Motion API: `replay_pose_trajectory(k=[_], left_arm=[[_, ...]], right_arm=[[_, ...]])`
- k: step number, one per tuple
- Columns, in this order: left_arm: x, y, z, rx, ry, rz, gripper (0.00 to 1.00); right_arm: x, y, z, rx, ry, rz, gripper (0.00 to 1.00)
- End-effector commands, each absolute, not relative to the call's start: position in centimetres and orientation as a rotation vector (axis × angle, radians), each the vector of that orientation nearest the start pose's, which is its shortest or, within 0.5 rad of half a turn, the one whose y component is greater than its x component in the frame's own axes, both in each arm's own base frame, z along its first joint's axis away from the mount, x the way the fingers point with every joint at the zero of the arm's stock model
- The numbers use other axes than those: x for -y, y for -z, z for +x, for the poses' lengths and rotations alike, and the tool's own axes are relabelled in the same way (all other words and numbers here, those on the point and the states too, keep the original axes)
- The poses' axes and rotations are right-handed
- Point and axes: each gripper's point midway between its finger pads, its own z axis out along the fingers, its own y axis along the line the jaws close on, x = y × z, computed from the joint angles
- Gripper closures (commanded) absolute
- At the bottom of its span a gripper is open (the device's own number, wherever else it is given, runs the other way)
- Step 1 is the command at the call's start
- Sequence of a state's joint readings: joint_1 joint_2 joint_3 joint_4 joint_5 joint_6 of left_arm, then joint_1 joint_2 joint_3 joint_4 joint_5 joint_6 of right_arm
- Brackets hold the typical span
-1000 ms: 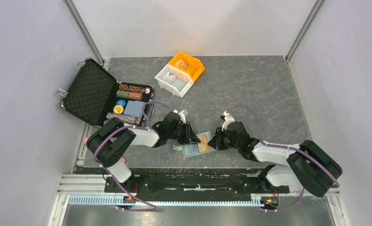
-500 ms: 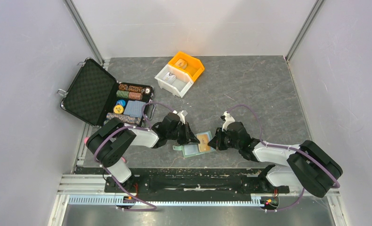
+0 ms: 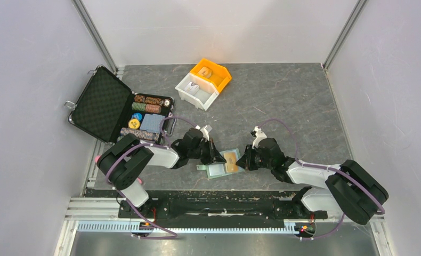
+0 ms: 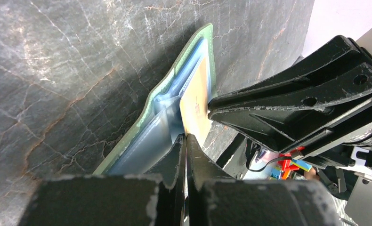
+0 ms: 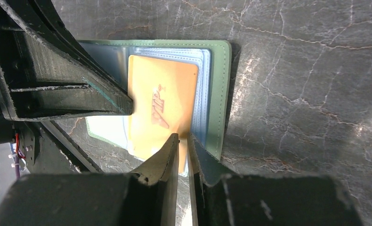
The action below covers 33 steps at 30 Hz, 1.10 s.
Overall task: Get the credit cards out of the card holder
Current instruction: Remove the credit card from the card holder.
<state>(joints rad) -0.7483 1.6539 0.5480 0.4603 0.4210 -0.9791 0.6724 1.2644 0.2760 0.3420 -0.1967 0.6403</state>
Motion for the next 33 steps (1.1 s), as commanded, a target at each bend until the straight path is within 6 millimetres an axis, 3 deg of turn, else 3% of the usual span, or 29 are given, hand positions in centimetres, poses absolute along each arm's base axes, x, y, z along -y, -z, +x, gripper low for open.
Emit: replay_pose_trajectory(k=[1,4,18,33], left_arm=[[32.9,-4.8,19.2,-2.508,1.371,0.0,0.98],[32.3,-4.0,19.1,-2.555,1.314,-0.011,0.98],[30.6,-3.9,19.2,-2.585,1.221,-0.009,0.98],[28.7,-5.1,20.1,-2.551,1.165,-0.06,0.98]], right_arm=[[-21.4,-0.2,18.5,-2.453,-0.835,-0.133,0.86],[-20.9,0.0,18.6,-2.464,-0.816,-0.122,0.86],[-20.6,-0.4,19.2,-2.456,-0.803,-0.106,0.87],[-19.9,-0.1,19.6,-2.466,-0.752,-0.079,0.87]])
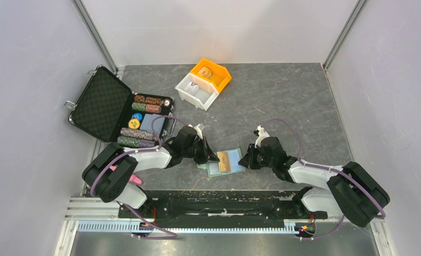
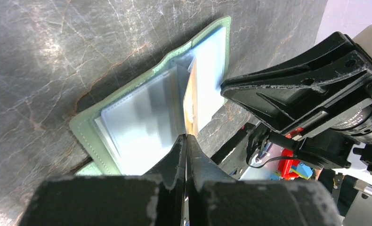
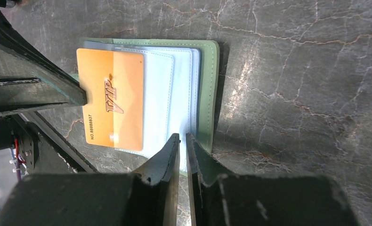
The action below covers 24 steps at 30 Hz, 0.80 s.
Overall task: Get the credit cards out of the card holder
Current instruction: Remove the credit card from the card holder, then place the credit card in the storage box.
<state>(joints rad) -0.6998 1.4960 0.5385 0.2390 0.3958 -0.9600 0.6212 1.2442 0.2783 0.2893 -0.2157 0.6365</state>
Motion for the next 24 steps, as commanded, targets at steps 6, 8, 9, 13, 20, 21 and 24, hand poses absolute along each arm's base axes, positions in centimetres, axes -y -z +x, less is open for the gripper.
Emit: replay_pose_trajectory(k=[6,8,9,13,20,21,24], left_arm=[[27.8,-5.0,19.9,-2.549,1.127,-0.072,0.98],[27.5,-5.2,19.9,-2.544,1.114,-0.073,0.98],[27.3,-5.2,19.8,-2.543,1.105,-0.073,0.98],[26.5,-5.7,20.0,-2.538,1.045,-0.075,0.98],[25.2,-7.5,20.0,-2.502,0.99,-0.076,0.98],[25.2,-7.9,20.0,-2.492,0.995,-0.071,0.98],[25.4,-9.6,19.8,-2.456,1.025,-0.038,0.98]], right_arm=[[-19.7,-0.2,19.8,-2.466,-0.745,-0.071,0.87],[-19.7,-0.3,19.8,-2.464,-0.744,-0.073,0.87],[-19.7,-0.3,19.9,-2.462,-0.744,-0.073,0.87],[-20.0,-0.8,20.1,-2.45,-0.75,-0.09,0.87],[-21.2,-3.3,21.0,-2.387,-0.802,-0.157,0.85],[-21.5,-4.0,21.2,-2.371,-0.819,-0.178,0.85],[-22.5,-6.1,21.6,-2.291,-0.872,-0.266,0.81]])
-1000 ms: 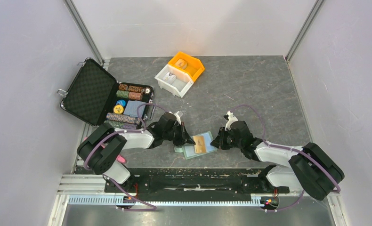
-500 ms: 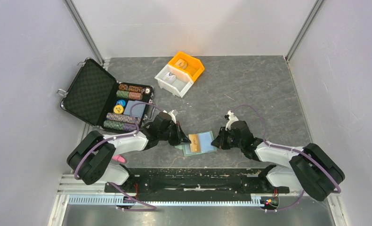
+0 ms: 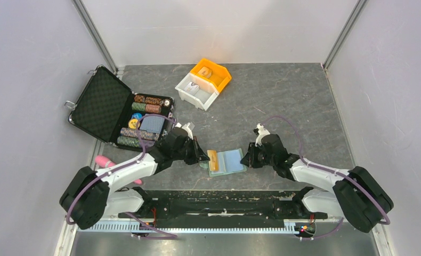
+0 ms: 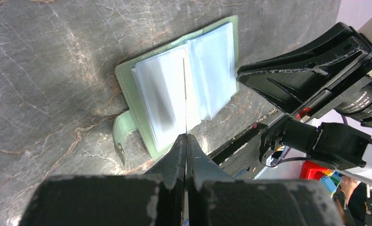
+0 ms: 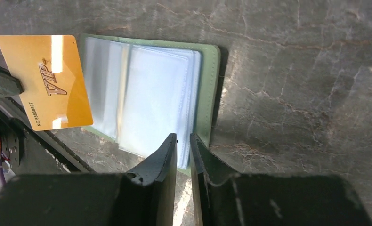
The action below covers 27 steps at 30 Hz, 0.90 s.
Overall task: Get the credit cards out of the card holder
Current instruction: Place the credit card in the storage box.
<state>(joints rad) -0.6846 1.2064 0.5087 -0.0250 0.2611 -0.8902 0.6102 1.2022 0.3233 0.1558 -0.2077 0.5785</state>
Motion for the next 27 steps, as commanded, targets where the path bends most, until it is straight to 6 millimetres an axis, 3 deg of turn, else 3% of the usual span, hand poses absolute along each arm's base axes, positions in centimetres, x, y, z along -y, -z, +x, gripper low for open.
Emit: replay_pose_trajectory(k=[1,10,18,22,27], left_arm=[[25.4,-10.1,19.7,-2.448,1.032,-0.021,0.98],[27.5,-15.3,17.2,-2.34,1.274,0.282,0.98],[28.6,-17.5,15.0,-2.256,1.466,0.43,0.98],[28.7,-17.6,14.7,-2.242,1.493,0.439,0.98],[28.9,-18.0,14.9,-2.219,1.505,0.442,0.98]], right_arm=[[-22.9,-6.9,21.6,-2.259,-0.894,-0.308,0.78],[-26.6,-13.4,20.3,-1.975,-1.133,-0.685,0.47],[-28.4,-15.8,18.0,-1.866,-1.39,-0.795,0.24],[-29.0,-16.5,17.1,-1.833,-1.495,-0.805,0.26],[-29.1,-16.7,17.0,-1.832,-1.516,-0.795,0.36]])
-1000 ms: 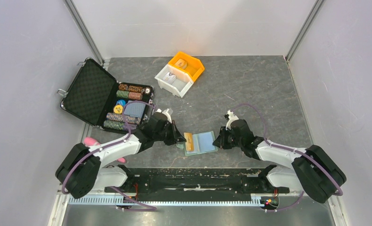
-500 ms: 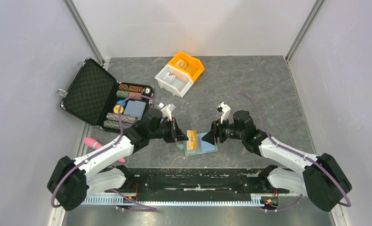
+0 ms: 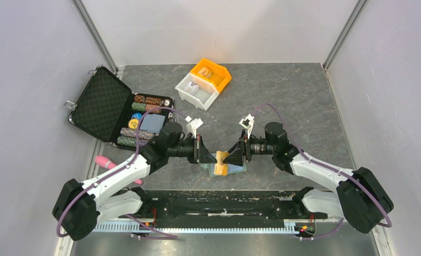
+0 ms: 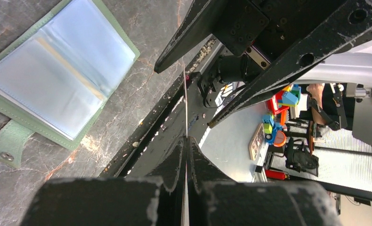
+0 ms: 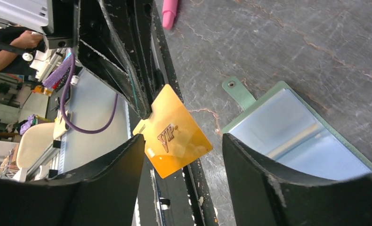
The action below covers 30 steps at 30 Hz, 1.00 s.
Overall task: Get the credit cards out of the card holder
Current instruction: Place the credit card in the storage box.
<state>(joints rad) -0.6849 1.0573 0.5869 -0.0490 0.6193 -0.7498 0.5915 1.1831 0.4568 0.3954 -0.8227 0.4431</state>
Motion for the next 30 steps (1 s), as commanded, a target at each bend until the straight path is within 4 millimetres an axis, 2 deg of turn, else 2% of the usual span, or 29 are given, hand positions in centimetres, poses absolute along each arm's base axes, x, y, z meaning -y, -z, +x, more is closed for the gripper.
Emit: replay_pose_trajectory(k=[1,6,9,14,18,21,26,30], left_arm=[[28.9,-18.0,14.9,-2.216,1.506,0.444,0.98],[28.9,-17.9,15.2,-2.216,1.489,0.427,0.97],[28.4,-17.6,15.9,-2.217,1.43,0.385,0.88],[27.4,-18.0,16.5,-2.2,1.35,0.325,0.63],[26.9,-18.9,17.1,-2.163,1.309,0.292,0.35],[26.7,-19.4,17.4,-2.144,1.295,0.264,0.23],[26.9,-19.7,17.5,-2.124,1.324,0.237,0.16],[27.4,-20.6,17.7,-2.072,1.383,0.212,0.15]], right_arm=[[-29.1,-16.8,17.0,-1.829,-1.522,-0.791,0.41],[-28.9,-17.2,17.4,-1.826,-1.53,-0.73,0.71],[-28.6,-17.6,17.7,-1.824,-1.542,-0.674,0.86],[-28.5,-18.8,18.0,-1.804,-1.578,-0.586,1.0],[-28.2,-19.9,18.6,-1.781,-1.604,-0.444,1.0],[-28.0,-21.0,18.7,-1.741,-1.678,-0.318,1.0],[-27.4,-22.9,19.5,-1.644,-1.764,-0.127,1.0],[-26.7,-23.7,20.6,-1.584,-1.759,-0.006,1.0]])
